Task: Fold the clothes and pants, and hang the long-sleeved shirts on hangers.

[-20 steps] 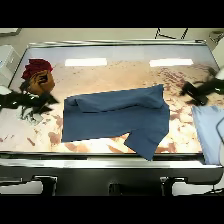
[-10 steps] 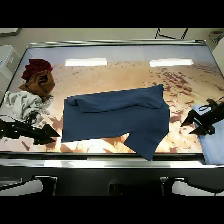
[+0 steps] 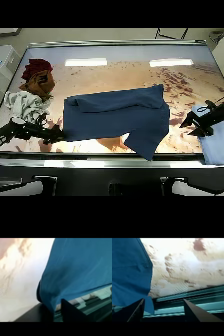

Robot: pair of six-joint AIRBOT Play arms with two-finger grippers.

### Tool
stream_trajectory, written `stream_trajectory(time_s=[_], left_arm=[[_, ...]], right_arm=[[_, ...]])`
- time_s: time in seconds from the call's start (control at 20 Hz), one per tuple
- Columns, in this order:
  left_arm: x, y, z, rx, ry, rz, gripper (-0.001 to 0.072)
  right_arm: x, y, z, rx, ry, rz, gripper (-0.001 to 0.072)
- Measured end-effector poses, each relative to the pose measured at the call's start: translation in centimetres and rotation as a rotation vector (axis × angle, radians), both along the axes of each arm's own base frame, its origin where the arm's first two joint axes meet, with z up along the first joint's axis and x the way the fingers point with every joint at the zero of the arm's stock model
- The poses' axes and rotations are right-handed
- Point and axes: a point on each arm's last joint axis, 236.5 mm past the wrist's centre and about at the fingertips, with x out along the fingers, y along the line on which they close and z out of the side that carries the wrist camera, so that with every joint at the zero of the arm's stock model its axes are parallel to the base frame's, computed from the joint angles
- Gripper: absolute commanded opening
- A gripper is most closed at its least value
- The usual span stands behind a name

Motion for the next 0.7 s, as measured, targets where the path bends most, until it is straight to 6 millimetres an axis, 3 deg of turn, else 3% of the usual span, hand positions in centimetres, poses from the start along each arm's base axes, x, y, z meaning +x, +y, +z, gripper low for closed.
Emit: stream_trajectory(time_s=[0.3,0.45,0.7], left_arm=[[0.5,-1.0,0.1,0.004,-0.014,-0.002,0.0025],[0.4,-1.2,0.5,0.001,-0.020,-0.009,0.0024],[0.7,-1.3,1.6,0.005,-0.057,-0.016,0.0025]], right_arm=[[0.4,1.4,-2.9,0.062,-0.018,-0.016,0.0534],[1.6,3.2,-4.6,0.155,-0.048,-0.032,0.0533],[3.1,4.2,-6.6,0.209,-0.076,-0.064,0.0532]])
